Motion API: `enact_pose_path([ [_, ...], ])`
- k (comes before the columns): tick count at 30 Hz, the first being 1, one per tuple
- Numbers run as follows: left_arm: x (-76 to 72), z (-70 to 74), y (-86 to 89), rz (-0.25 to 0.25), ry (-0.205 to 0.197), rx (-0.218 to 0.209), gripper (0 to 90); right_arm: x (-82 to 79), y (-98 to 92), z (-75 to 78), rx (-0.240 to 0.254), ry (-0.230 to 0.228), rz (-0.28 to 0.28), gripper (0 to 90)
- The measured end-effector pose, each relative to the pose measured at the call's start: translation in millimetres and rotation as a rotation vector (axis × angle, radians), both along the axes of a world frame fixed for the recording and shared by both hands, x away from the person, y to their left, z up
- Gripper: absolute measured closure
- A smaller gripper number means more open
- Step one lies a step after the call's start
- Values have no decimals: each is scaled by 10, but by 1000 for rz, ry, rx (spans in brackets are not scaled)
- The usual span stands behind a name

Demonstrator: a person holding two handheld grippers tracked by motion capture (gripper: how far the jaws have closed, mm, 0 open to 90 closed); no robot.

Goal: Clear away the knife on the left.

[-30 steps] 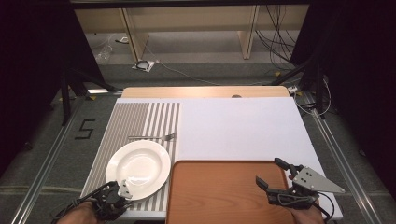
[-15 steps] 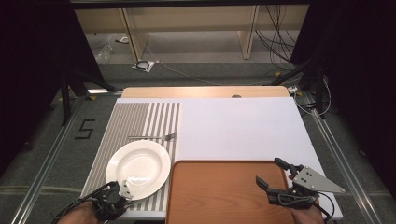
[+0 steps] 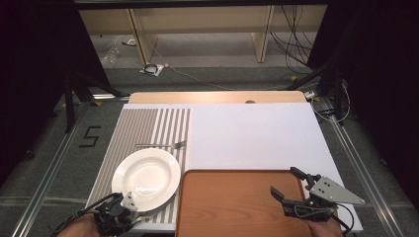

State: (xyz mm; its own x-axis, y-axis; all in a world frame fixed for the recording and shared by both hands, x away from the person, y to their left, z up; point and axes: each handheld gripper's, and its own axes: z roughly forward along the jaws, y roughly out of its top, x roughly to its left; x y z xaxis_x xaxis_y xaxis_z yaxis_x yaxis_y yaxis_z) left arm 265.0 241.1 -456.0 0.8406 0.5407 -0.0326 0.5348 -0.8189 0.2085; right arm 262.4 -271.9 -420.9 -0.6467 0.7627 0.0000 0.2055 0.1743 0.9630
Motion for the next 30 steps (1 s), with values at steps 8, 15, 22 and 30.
enact_pose_path([
  [8,-38,93,-40,-16,-10,-55,791,-1,-4,2,0,3,0,143],
  [15,-62,201,-141,-30,-55,-150,791,-2,-3,4,2,0,2,143],
  [22,-84,282,-322,-19,-119,-209,791,-4,-5,4,7,-1,1,143],
  [30,-67,349,-550,58,-156,-298,791,-5,-2,4,8,-2,-1,143],
])
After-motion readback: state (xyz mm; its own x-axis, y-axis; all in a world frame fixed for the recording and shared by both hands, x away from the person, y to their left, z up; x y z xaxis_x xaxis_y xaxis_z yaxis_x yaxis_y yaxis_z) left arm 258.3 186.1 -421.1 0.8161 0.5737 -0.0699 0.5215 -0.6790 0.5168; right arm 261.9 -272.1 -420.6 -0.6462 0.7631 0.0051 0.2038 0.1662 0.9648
